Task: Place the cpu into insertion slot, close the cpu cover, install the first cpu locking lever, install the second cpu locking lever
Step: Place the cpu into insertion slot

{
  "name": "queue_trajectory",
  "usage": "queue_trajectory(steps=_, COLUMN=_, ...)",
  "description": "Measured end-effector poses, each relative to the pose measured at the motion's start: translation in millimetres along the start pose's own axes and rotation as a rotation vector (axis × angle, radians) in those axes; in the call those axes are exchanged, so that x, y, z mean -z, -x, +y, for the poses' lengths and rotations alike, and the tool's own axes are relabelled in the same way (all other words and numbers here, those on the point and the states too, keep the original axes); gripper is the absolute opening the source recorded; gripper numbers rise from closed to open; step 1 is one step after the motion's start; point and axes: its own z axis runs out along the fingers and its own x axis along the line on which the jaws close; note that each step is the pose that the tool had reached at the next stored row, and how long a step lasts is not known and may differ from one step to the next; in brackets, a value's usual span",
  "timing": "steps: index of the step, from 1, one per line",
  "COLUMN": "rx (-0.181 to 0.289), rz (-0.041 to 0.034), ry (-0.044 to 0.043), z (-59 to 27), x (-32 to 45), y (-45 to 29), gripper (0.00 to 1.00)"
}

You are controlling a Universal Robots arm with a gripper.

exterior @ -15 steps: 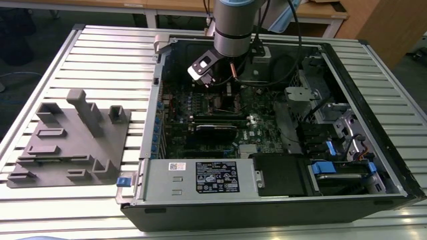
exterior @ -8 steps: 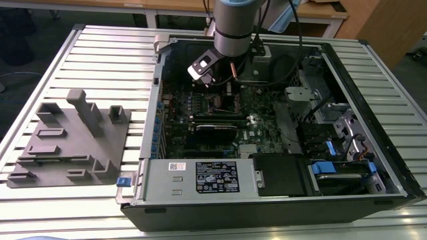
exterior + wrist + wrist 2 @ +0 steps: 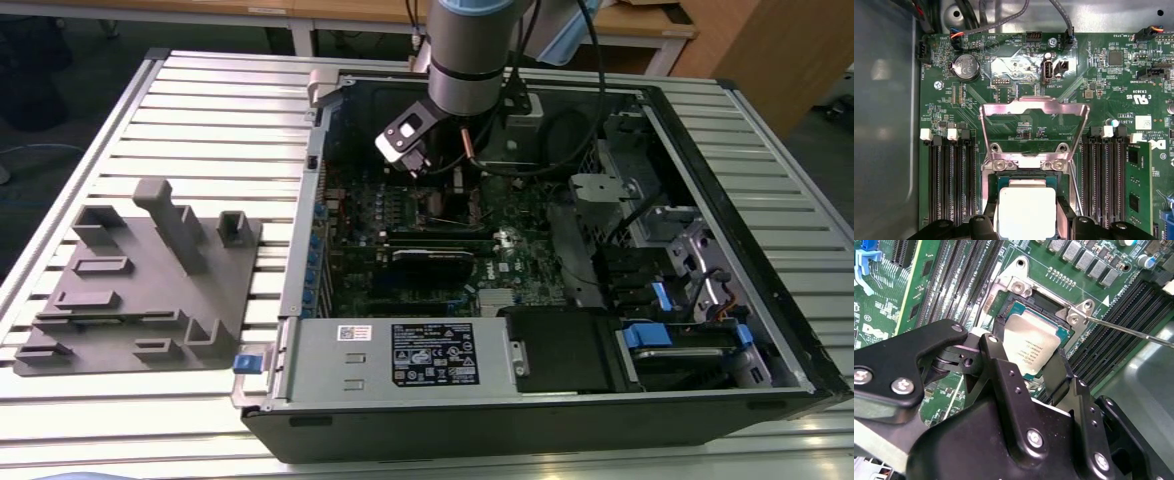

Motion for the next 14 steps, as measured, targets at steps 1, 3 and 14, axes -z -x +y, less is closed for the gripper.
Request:
queue_trajectory(steps=1, rx=0.0, rz=0.0, ry=0.0, z=0.0, x=0.0, y=0.1, gripper=0.54)
queue_trajectory(steps=3, rx=0.0, rz=0.0001, ry=-0.0001, z=0.0, x=-0.1, y=0.1, gripper=0.54)
queue_trajectory(steps=14, rx=0.0, rz=0.0013, ry=-0.0002, z=0.0, x=-1.3, y=1.7, gripper=0.54)
